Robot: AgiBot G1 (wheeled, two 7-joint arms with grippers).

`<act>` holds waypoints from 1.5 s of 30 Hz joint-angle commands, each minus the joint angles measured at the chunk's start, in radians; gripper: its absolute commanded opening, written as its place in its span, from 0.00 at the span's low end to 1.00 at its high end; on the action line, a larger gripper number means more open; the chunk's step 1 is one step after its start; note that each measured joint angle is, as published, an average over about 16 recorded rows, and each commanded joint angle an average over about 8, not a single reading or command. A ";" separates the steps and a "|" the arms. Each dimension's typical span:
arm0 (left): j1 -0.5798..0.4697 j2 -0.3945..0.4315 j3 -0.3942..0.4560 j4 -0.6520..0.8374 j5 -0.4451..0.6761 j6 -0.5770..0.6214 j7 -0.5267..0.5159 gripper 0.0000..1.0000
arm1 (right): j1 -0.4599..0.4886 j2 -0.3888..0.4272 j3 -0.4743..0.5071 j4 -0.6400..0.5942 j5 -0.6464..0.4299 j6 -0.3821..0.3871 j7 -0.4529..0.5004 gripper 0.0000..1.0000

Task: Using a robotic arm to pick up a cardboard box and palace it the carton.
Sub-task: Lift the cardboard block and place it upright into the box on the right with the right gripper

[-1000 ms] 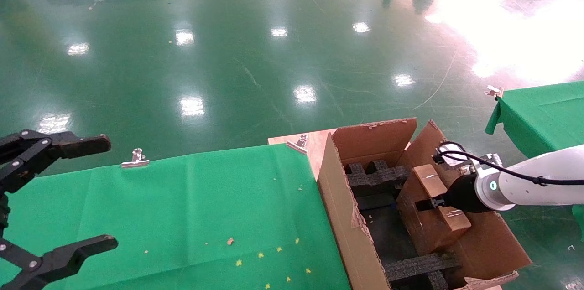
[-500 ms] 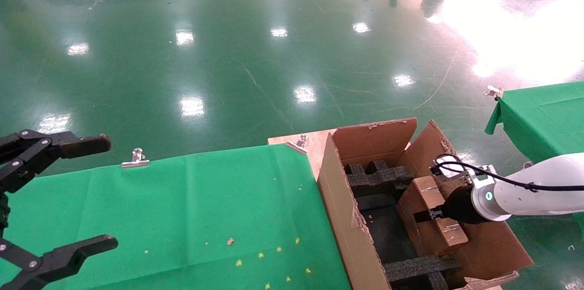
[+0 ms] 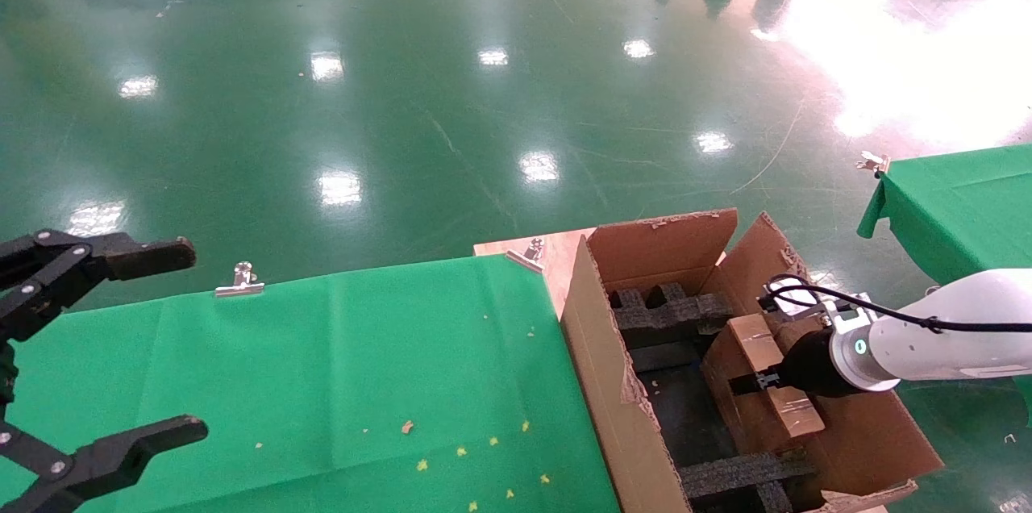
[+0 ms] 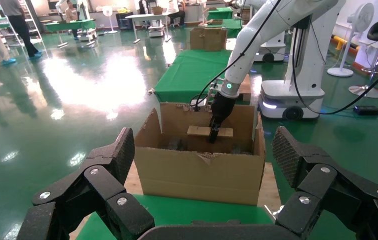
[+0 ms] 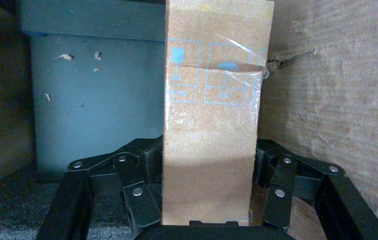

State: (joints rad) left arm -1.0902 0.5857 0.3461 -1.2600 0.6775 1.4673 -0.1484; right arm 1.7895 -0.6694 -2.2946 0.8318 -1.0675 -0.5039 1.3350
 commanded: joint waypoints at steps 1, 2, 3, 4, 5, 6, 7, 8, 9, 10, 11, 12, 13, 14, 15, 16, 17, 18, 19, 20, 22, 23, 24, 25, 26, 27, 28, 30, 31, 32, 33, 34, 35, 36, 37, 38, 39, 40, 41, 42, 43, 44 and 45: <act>0.000 0.000 0.000 0.000 0.000 0.000 0.000 1.00 | -0.002 -0.001 0.002 -0.002 0.003 -0.002 -0.003 1.00; 0.000 0.000 0.000 0.000 0.000 0.000 0.000 1.00 | -0.001 0.000 0.002 -0.002 0.002 -0.002 -0.002 1.00; 0.000 0.000 0.000 0.000 0.000 0.000 0.000 1.00 | -0.001 0.000 0.001 -0.001 0.002 -0.001 -0.001 1.00; 0.000 0.000 0.000 0.000 0.000 0.000 0.000 1.00 | 0.000 0.000 0.001 0.000 0.001 -0.001 0.000 1.00; 0.000 0.000 0.000 0.000 0.000 0.000 0.000 1.00 | 0.000 0.000 0.000 0.000 0.000 -0.001 0.000 1.00; 0.000 0.000 0.000 0.000 0.000 0.000 0.000 1.00 | 0.000 0.000 0.000 0.001 0.000 -0.001 0.001 1.00; 0.000 0.000 0.000 0.000 0.000 0.000 0.000 1.00 | 0.001 0.000 -0.001 0.001 -0.001 0.000 0.002 1.00; 0.000 0.000 0.000 0.000 0.000 0.000 0.000 1.00 | 0.001 0.000 -0.001 0.002 -0.001 0.000 0.002 1.00; 0.000 0.000 0.000 0.000 0.000 0.000 0.000 1.00 | 0.002 0.001 -0.002 0.003 -0.002 0.001 0.003 1.00; 0.000 0.000 0.000 0.000 0.000 0.000 0.000 1.00 | 0.002 0.001 -0.003 0.003 -0.003 0.001 0.003 1.00; 0.000 0.000 0.000 0.000 0.000 0.000 0.000 1.00 | 0.002 0.001 -0.003 0.003 -0.003 0.001 0.004 1.00; 0.000 0.000 0.000 0.000 0.000 0.000 0.000 1.00 | 0.003 0.001 -0.003 0.004 -0.004 0.001 0.004 1.00; 0.000 0.000 0.000 0.000 0.000 0.000 0.000 1.00 | 0.003 0.001 -0.003 0.004 -0.004 0.002 0.004 1.00; 0.000 0.000 0.000 0.000 0.000 0.000 0.000 1.00 | 0.003 0.001 -0.004 0.004 -0.004 0.002 0.005 1.00; 0.000 0.000 0.000 0.000 0.000 0.000 0.000 1.00 | 0.003 0.001 -0.004 0.004 -0.005 0.002 0.005 1.00; 0.000 0.000 0.000 0.000 0.000 0.000 0.000 1.00 | 0.004 0.001 -0.004 0.004 -0.005 0.002 0.005 1.00; 0.000 0.000 0.000 0.000 0.000 0.000 0.000 1.00 | 0.004 0.001 -0.004 0.004 -0.005 0.002 0.004 1.00; 0.000 0.000 0.000 0.000 0.000 0.000 0.000 1.00 | 0.004 0.002 -0.004 0.004 -0.005 0.002 0.004 1.00; 0.000 0.000 0.000 0.000 0.000 0.000 0.000 1.00 | 0.005 0.002 -0.004 0.005 -0.005 0.002 0.004 1.00; 0.000 0.000 0.000 0.000 0.000 0.000 0.000 1.00 | 0.006 0.002 -0.004 0.005 -0.006 0.003 0.005 1.00; 0.000 0.000 0.000 0.000 0.000 0.000 0.000 1.00 | 0.008 0.004 -0.004 0.006 -0.007 0.004 0.005 1.00; 0.000 0.000 0.000 0.000 0.000 0.000 0.000 1.00 | 0.009 0.004 -0.005 0.007 -0.008 0.004 0.005 1.00; 0.000 0.000 0.000 0.000 0.000 0.000 0.000 1.00 | 0.010 0.005 -0.005 0.008 -0.009 0.005 0.005 1.00; 0.000 0.000 0.000 0.000 0.000 0.000 0.000 1.00 | 0.011 0.006 -0.005 0.009 -0.010 0.006 0.006 1.00; 0.000 0.000 0.000 0.000 0.000 0.000 0.000 1.00 | 0.013 0.007 -0.005 0.011 -0.011 0.007 0.006 1.00; 0.000 0.000 0.000 0.000 0.000 0.000 0.000 1.00 | 0.015 0.007 -0.006 0.012 -0.012 0.008 0.007 1.00; 0.000 0.000 0.000 0.000 0.000 0.000 0.000 1.00 | 0.017 0.008 -0.006 0.014 -0.013 0.008 0.007 1.00; 0.000 0.000 0.000 0.000 0.000 0.000 0.000 1.00 | 0.023 0.011 -0.007 0.018 -0.016 0.010 0.008 1.00; 0.000 0.000 0.000 0.000 0.000 0.000 0.000 1.00 | 0.027 0.012 -0.008 0.021 -0.018 0.010 0.009 1.00; 0.000 0.000 0.000 0.000 0.000 0.000 0.000 1.00 | 0.031 0.014 -0.008 0.024 -0.021 0.011 0.010 1.00; 0.000 0.000 0.000 0.000 0.000 0.000 0.000 1.00 | 0.037 0.015 -0.009 0.028 -0.023 0.012 0.010 1.00; 0.000 0.000 0.000 0.000 0.000 0.000 0.000 1.00 | 0.043 0.018 -0.009 0.032 -0.026 0.014 0.011 1.00; 0.000 0.000 0.000 0.000 0.000 0.000 0.000 1.00 | 0.050 0.020 -0.009 0.036 -0.029 0.016 0.011 1.00; 0.000 0.000 0.000 0.000 0.000 0.000 0.000 1.00 | 0.059 0.023 -0.009 0.041 -0.033 0.018 0.011 1.00; 0.000 0.000 0.000 0.000 0.000 0.000 0.000 1.00 | 0.069 0.027 -0.008 0.048 -0.037 0.021 0.011 1.00; 0.000 0.000 0.000 0.000 0.000 0.000 0.000 1.00 | 0.081 0.031 -0.007 0.055 -0.041 0.025 0.011 1.00; 0.000 0.000 0.000 0.000 0.000 0.000 0.000 1.00 | 0.095 0.036 -0.006 0.064 -0.046 0.029 0.011 1.00; 0.000 0.000 0.000 0.000 0.000 0.000 0.000 1.00 | 0.111 0.042 -0.004 0.074 -0.052 0.034 0.010 1.00; 0.000 0.000 0.000 0.000 0.000 0.000 0.000 1.00 | 0.129 0.049 -0.001 0.086 -0.057 0.039 0.009 1.00; 0.000 0.000 0.000 0.000 0.000 0.000 0.000 1.00 | 0.149 0.056 0.002 0.100 -0.063 0.044 0.007 1.00; 0.000 0.000 0.000 0.000 0.000 0.000 0.000 1.00 | 0.169 0.064 0.005 0.115 -0.070 0.050 0.006 1.00; 0.000 0.000 0.000 0.000 0.000 0.000 0.000 1.00 | 0.191 0.073 0.009 0.133 -0.077 0.056 0.003 1.00; 0.000 0.000 0.000 0.000 0.000 0.000 0.000 1.00 | 0.214 0.083 0.014 0.153 -0.084 0.063 0.000 1.00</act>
State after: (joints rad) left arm -1.0903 0.5856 0.3464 -1.2597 0.6772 1.4672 -0.1481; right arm 2.0057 -0.5810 -2.2776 1.0009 -1.1524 -0.4378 1.3309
